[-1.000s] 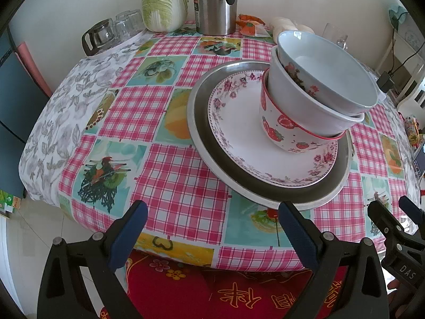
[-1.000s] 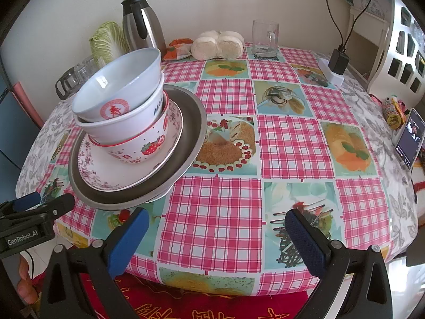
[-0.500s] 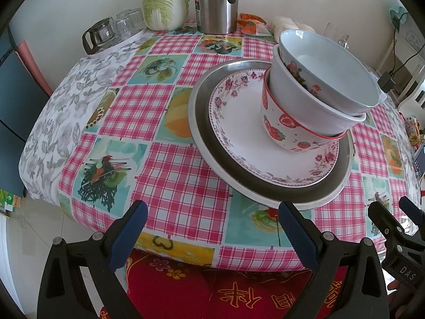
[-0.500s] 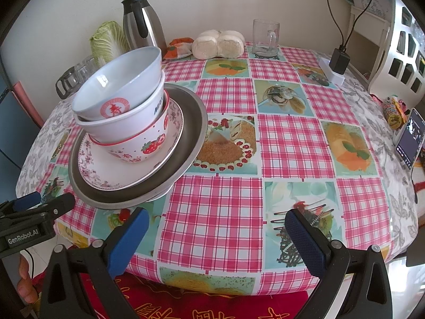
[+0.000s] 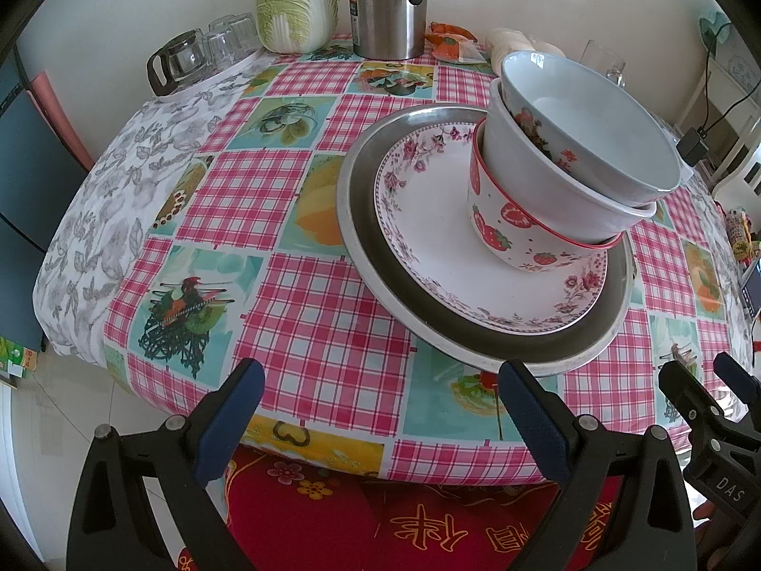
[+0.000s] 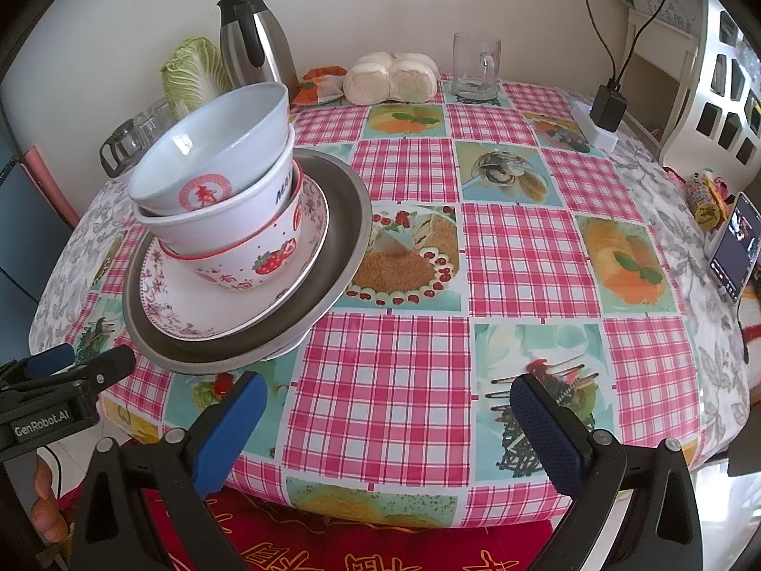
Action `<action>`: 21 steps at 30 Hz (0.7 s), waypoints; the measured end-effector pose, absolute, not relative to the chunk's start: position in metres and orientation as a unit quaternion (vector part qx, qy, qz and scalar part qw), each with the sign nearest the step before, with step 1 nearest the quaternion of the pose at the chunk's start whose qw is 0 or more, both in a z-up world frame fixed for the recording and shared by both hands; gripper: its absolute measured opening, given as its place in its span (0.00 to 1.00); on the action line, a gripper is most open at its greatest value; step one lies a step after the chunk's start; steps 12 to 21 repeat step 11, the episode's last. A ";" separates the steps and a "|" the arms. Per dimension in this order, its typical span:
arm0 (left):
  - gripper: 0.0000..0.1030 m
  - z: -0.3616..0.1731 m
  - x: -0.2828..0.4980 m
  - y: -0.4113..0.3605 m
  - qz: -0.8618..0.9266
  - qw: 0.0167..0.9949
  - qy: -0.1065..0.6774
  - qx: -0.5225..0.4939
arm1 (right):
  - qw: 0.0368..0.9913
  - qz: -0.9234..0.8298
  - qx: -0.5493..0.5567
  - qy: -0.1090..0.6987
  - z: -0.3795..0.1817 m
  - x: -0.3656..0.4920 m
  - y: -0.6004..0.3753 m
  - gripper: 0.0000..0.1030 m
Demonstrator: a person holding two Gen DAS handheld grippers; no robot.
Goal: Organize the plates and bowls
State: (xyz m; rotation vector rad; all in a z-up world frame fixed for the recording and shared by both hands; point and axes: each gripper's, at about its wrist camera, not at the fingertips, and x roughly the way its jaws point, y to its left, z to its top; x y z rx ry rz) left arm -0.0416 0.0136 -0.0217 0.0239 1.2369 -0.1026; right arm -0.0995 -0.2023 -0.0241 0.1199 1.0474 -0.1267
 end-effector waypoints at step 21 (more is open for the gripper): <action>0.96 -0.018 -0.042 0.012 -0.049 0.817 0.574 0.015 | 0.861 -0.059 0.058 0.501 -0.023 -0.099 -0.203 1.00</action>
